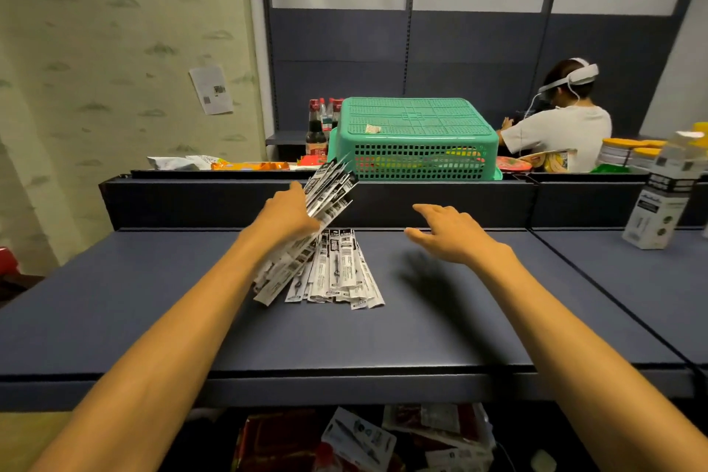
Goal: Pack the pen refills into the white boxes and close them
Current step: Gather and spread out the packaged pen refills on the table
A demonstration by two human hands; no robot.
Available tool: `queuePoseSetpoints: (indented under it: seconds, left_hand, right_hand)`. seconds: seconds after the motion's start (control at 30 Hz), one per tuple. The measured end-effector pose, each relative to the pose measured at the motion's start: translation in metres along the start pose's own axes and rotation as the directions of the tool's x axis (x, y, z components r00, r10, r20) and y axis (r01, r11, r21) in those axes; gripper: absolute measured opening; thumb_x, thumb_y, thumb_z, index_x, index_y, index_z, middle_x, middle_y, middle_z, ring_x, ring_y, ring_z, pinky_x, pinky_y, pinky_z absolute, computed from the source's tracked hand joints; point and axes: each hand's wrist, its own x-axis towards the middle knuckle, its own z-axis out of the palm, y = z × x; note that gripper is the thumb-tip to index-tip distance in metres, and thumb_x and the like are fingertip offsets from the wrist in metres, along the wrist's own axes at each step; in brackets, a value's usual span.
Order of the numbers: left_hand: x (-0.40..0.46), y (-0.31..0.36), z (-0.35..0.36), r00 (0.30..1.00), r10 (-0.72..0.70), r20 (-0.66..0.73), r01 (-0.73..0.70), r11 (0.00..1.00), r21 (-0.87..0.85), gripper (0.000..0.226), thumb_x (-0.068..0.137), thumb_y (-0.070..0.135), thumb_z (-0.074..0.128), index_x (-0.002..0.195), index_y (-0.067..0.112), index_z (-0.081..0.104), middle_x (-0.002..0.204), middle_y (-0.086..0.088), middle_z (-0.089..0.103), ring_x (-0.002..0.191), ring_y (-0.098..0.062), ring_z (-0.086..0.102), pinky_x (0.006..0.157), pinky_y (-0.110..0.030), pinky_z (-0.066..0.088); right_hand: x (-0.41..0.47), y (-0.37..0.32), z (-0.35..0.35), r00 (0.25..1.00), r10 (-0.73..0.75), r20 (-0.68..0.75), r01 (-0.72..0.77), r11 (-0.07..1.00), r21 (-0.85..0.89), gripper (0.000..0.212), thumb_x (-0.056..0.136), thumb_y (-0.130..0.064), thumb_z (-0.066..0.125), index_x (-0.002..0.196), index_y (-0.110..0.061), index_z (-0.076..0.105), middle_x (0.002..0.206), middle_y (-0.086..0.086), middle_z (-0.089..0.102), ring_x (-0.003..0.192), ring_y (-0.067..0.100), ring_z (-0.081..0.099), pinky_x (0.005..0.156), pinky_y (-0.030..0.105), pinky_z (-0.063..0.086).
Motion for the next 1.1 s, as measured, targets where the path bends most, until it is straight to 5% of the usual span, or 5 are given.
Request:
queuePoseSetpoints:
  seconds: [0.23, 0.57, 0.8, 0.9, 1.1]
  left_hand:
    - [-0.032, 0.034, -0.003, 0.958, 0.287, 0.006, -0.287, 0.958, 0.001, 0.051, 0.084, 0.028, 0.066, 0.12, 0.013, 0.034, 0.099, -0.013, 0.058, 0.089, -0.032, 0.057, 0.066, -0.038, 0.044]
    - [-0.094, 0.226, 0.083, 0.763, 0.611, 0.209, -0.599, 0.791, -0.123, 0.044, 0.083, 0.027, 0.066, 0.108, 0.012, 0.032, 0.099, -0.015, 0.052, 0.095, -0.037, 0.057, 0.07, -0.039, 0.043]
    - [-0.151, 0.353, 0.148, 0.662, 0.696, 0.28, -0.673, 0.716, -0.188, 0.051, 0.085, 0.023, 0.064, 0.124, 0.008, 0.034, 0.102, -0.015, 0.057, 0.09, -0.031, 0.057, 0.069, -0.039, 0.049]
    - [-0.175, 0.396, 0.17, 0.665, 0.688, 0.292, -0.666, 0.723, -0.185, 0.055, 0.087, 0.023, 0.062, 0.13, 0.009, 0.031, 0.099, -0.012, 0.054, 0.088, -0.029, 0.055, 0.068, -0.038, 0.048]
    - [-0.201, 0.459, 0.2, 0.702, 0.643, 0.306, -0.601, 0.765, -0.23, 0.042, 0.086, 0.025, 0.067, 0.11, 0.017, 0.034, 0.101, -0.007, 0.053, 0.09, -0.024, 0.056, 0.08, -0.039, 0.052]
  right_hand:
    - [-0.051, 0.015, -0.006, 0.997, 0.072, -0.037, -0.074, 0.996, -0.048, 0.066, 0.099, -0.053, 0.041, 0.154, -0.021, 0.023, 0.158, 0.003, 0.03, 0.14, 0.027, 0.034, 0.112, 0.046, 0.031]
    - [-0.217, 0.136, -0.037, 0.9, 0.428, -0.078, -0.434, 0.895, -0.098, 0.069, 0.098, -0.057, 0.04, 0.154, -0.022, 0.021, 0.159, 0.001, 0.029, 0.141, 0.025, 0.033, 0.112, 0.044, 0.032]
    - [-0.336, 0.244, -0.061, 0.797, 0.587, -0.145, -0.601, 0.795, -0.081, 0.07, 0.096, -0.06, 0.039, 0.154, -0.023, 0.024, 0.158, 0.0, 0.032, 0.141, 0.023, 0.033, 0.113, 0.043, 0.033]
    - [-0.372, 0.286, -0.071, 0.788, 0.598, -0.149, -0.611, 0.789, -0.067, 0.068, 0.097, -0.057, 0.042, 0.153, -0.023, 0.025, 0.157, 0.001, 0.033, 0.141, 0.021, 0.034, 0.112, 0.041, 0.033]
    - [-0.406, 0.359, -0.08, 0.823, 0.562, -0.088, -0.566, 0.824, -0.024, 0.068, 0.097, -0.057, 0.043, 0.154, -0.025, 0.023, 0.157, 0.0, 0.032, 0.142, 0.021, 0.033, 0.112, 0.041, 0.032]
